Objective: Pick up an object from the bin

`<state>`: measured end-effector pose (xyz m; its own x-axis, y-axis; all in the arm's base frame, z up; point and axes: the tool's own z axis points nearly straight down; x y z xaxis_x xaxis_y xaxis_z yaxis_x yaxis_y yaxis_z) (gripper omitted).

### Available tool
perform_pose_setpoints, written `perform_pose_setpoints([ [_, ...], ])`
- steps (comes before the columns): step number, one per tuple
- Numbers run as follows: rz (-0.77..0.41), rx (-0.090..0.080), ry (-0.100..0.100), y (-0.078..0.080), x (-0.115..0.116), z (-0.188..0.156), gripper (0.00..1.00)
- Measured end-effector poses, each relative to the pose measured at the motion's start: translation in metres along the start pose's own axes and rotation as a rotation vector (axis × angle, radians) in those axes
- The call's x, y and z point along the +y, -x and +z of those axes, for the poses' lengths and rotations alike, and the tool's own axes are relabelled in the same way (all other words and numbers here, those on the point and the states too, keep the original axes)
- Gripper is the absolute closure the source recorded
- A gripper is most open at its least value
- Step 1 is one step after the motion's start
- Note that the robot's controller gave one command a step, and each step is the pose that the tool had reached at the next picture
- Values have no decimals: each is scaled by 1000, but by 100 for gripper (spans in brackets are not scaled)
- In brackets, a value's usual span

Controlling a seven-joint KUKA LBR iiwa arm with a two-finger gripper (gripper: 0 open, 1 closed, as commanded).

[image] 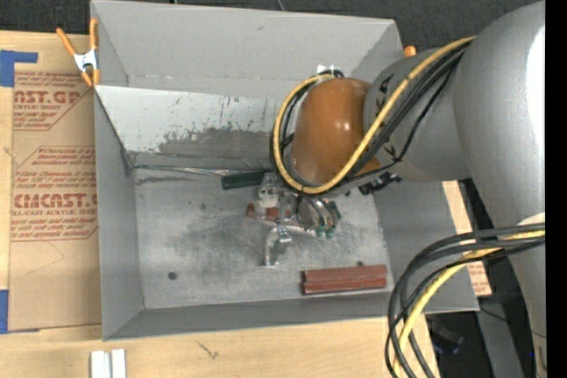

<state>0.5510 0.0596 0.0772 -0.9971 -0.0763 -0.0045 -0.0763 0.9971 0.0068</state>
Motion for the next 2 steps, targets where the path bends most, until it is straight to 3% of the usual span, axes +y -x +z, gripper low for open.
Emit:
perform_pose_setpoints([
  [1, 0, -1, 0, 0, 0, 0, 0],
  [2, -39, -32, -6, 42, -68, -5, 100],
])
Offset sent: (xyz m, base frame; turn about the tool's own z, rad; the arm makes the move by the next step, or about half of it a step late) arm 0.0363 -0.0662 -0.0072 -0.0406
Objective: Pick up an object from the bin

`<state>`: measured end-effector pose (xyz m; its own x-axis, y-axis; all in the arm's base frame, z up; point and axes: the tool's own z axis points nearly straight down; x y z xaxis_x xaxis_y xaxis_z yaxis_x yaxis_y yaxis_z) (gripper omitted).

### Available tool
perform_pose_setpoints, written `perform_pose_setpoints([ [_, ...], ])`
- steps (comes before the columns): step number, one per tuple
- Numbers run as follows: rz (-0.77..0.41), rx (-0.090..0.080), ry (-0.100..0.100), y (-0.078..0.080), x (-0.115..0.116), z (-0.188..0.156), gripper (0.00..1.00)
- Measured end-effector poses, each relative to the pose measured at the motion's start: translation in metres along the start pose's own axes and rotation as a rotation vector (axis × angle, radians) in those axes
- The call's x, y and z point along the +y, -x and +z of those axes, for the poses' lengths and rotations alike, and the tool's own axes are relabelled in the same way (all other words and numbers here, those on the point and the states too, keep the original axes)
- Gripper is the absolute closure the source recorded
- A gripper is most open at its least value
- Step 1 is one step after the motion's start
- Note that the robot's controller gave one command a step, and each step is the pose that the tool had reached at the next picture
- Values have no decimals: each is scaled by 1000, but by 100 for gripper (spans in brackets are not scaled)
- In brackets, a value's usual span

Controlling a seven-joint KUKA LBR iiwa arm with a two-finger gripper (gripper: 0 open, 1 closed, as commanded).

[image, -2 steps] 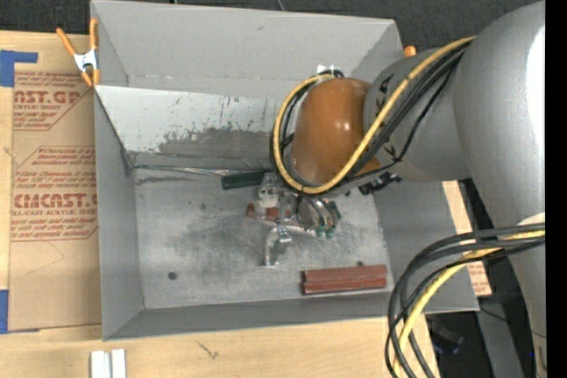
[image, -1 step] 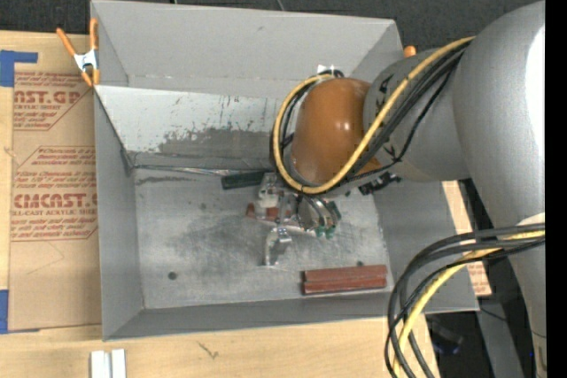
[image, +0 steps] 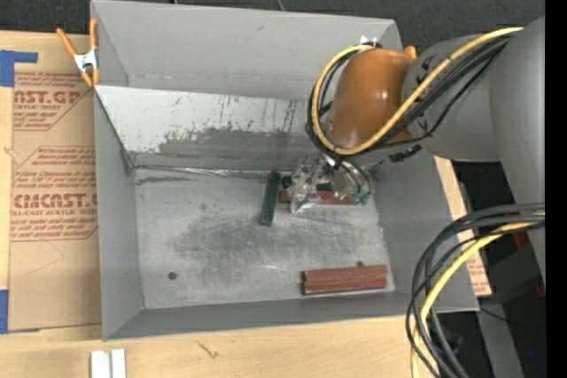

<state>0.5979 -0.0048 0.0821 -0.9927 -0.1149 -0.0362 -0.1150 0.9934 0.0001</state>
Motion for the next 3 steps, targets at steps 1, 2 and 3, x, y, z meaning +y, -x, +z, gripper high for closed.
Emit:
perform_pose_setpoints([
  [1, -1, 25, 2, -6, 1, 4, 0],
  [2, -2, 24, 2, -6, 1, 5, 0],
  [3, -29, 44, 6, -13, -30, -24, 0],
])
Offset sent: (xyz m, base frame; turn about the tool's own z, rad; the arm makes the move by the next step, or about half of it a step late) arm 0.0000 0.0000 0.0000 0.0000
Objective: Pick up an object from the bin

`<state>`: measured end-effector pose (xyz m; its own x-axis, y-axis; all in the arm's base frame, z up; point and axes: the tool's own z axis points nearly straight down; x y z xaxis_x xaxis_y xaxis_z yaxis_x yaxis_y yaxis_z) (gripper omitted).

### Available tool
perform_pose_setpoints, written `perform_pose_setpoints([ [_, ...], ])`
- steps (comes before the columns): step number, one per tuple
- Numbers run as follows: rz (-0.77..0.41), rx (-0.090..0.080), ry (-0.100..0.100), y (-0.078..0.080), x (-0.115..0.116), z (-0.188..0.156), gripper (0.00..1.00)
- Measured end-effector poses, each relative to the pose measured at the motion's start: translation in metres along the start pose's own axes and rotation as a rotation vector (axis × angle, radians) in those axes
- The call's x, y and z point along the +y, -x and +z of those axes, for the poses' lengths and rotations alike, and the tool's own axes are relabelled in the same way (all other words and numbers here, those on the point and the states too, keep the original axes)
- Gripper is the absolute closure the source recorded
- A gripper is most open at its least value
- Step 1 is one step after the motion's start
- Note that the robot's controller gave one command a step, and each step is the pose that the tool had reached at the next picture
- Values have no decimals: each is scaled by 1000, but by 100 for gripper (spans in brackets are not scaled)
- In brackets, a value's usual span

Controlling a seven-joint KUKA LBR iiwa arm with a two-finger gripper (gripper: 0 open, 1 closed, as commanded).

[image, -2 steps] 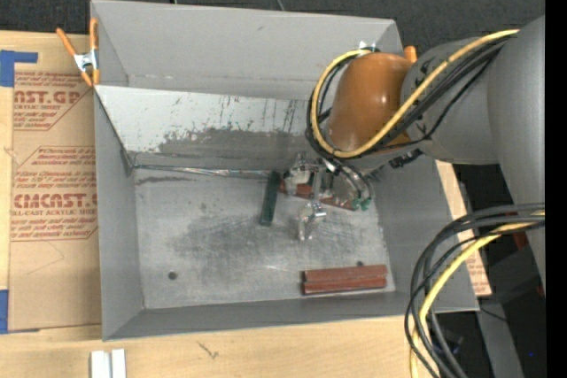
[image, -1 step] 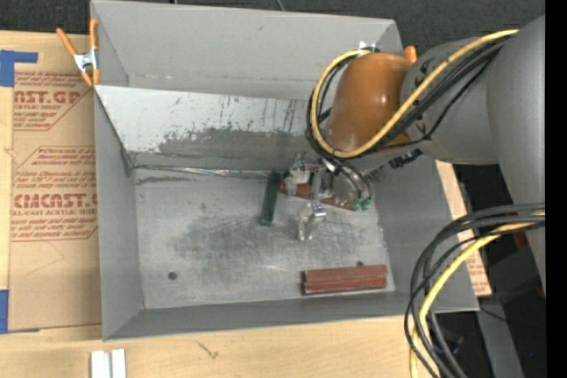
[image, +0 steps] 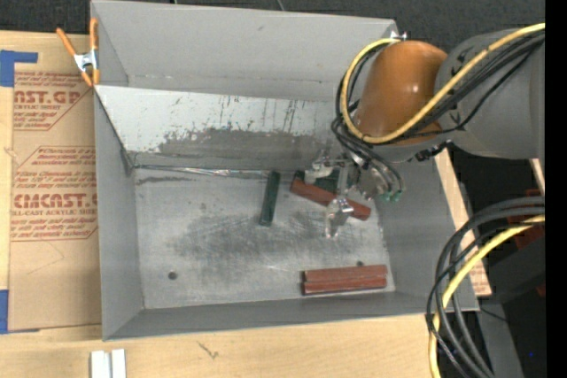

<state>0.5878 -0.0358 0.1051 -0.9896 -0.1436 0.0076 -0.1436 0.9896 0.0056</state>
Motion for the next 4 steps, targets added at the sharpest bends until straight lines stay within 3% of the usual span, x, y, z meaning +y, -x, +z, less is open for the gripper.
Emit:
perform_pose_setpoints([
  [1, 111, -12, -6, 1, -15, -22, 0],
  [2, -31, -48, -10, 9, -15, 22, 100],
  [3, -31, -47, -10, 9, -15, 22, 100],
  [4, -15, -11, -6, 2, -18, -90, 100],
])
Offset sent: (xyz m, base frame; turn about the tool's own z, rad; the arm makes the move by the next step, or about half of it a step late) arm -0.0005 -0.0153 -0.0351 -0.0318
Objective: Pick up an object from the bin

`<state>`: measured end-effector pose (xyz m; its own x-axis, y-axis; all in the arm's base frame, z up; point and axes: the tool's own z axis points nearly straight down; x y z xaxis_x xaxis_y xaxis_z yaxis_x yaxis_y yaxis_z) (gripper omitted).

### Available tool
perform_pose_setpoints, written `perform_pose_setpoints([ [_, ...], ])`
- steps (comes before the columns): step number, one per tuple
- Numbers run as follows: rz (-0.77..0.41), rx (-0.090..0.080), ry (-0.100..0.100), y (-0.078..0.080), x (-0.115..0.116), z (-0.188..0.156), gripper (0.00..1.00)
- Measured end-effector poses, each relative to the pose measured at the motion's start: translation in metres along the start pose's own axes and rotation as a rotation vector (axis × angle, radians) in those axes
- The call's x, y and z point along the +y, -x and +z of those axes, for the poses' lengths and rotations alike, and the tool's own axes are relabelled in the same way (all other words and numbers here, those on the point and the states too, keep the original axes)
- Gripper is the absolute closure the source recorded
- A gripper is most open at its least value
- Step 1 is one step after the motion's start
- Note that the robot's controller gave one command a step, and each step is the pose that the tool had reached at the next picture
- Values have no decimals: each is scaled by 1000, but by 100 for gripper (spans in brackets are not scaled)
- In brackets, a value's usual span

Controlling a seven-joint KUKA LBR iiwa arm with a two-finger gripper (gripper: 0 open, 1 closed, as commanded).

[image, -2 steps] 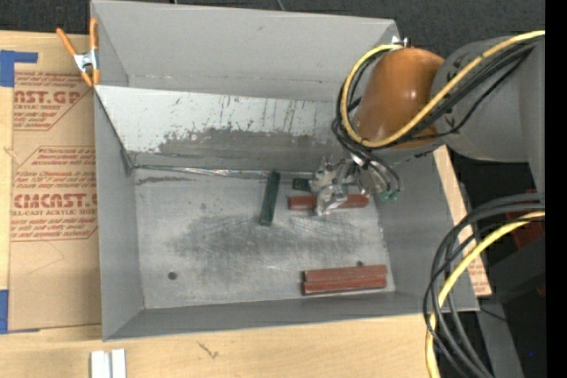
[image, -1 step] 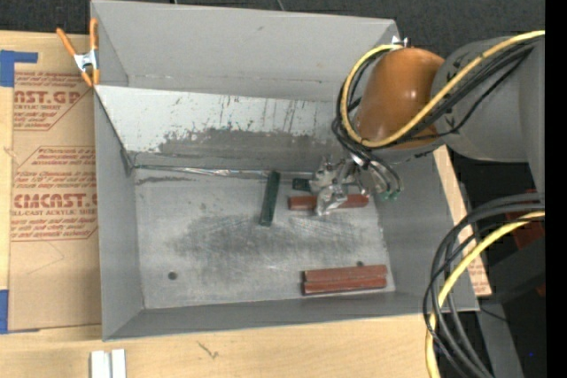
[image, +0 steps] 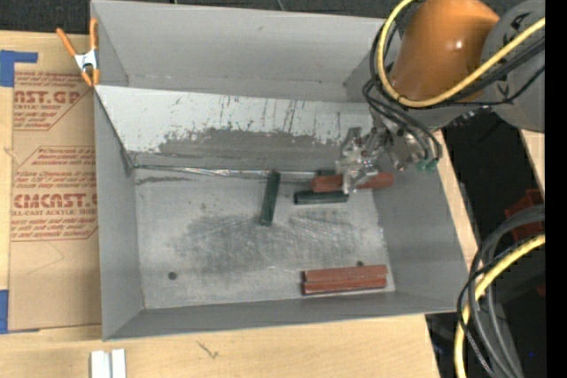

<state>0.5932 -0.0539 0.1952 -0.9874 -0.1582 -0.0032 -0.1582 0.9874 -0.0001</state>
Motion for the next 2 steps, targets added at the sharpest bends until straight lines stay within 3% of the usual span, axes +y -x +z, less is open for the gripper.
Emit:
perform_pose_setpoints([
  [1, 0, 0, 1, 0, 0, 0, 100],
  [2, -85, 8, 4, -7, -11, -22, 100],
])
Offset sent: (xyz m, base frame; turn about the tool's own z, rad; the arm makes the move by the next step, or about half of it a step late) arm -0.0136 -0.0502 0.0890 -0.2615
